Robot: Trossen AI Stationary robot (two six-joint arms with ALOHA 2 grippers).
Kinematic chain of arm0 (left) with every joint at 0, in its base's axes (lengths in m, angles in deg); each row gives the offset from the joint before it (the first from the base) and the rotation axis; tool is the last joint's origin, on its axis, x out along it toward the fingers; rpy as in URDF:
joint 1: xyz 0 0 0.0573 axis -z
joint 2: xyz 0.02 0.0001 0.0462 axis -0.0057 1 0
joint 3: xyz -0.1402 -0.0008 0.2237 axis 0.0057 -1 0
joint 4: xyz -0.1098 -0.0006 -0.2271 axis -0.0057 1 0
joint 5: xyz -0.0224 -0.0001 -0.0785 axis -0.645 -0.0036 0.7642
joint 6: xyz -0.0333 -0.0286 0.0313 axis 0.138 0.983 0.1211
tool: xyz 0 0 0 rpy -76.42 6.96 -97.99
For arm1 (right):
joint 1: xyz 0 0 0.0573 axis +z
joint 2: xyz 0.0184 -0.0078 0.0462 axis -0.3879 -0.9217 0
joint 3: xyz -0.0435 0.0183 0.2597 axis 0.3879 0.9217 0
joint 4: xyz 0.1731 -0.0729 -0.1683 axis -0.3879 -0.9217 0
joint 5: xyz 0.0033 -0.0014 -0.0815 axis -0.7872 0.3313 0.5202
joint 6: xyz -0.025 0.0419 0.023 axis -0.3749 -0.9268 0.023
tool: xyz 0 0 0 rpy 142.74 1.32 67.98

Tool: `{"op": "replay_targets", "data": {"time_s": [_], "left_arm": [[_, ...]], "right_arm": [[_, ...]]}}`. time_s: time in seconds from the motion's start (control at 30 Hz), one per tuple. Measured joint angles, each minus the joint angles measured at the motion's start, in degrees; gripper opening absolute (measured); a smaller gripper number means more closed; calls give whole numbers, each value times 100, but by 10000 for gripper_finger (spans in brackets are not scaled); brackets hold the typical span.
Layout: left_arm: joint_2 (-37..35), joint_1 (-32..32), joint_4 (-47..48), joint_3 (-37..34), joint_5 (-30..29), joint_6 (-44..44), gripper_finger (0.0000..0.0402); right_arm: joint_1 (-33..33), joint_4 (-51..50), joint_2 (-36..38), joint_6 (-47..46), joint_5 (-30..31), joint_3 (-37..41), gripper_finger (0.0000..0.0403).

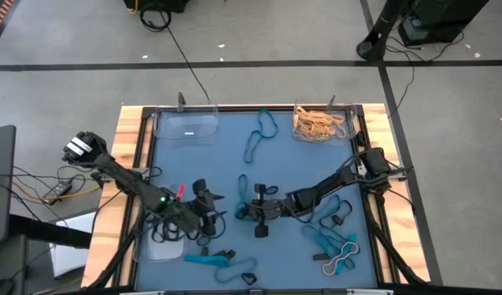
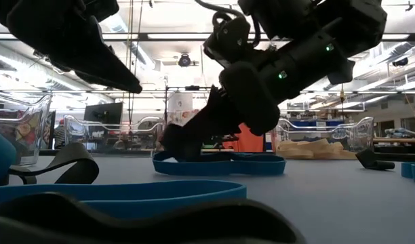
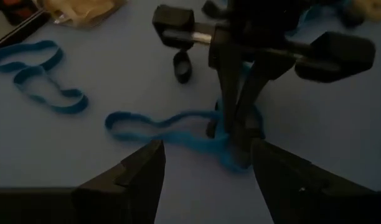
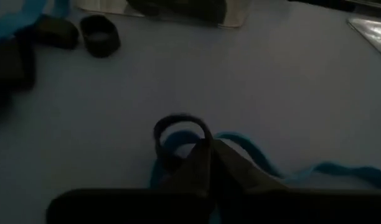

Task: Sort rubber bands into baskets
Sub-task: Put the small black rubber band into the bottom left transparent bin

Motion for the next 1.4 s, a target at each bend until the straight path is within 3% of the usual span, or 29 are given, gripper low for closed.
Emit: {"op": "replay_targets", "data": {"time_s": [0.3, 0.5, 0.77, 0.93, 1.1, 1.4], "left_arm": [[0, -2, -1227, -119, 244, -650, 238], [36, -4, -1188, -119, 206, -699, 238], [400, -128, -1344, -119, 164, -720, 238], [474, -255, -1401, -119, 88, -732, 229], [472, -293, -1521, -119, -88, -764, 177], [472, -308, -1445, -119, 48, -780, 34]], "right_arm": [[12, 40, 251, -372, 619, 0, 38], [12, 128, 367, -459, 623, -2, 10], [-60, 713, 367, -717, 855, -2, 33], [-95, 756, 365, -752, 720, -2, 19], [-91, 768, 365, -754, 705, -2, 14], [-97, 810, 365, -844, 712, -2, 31]]}}
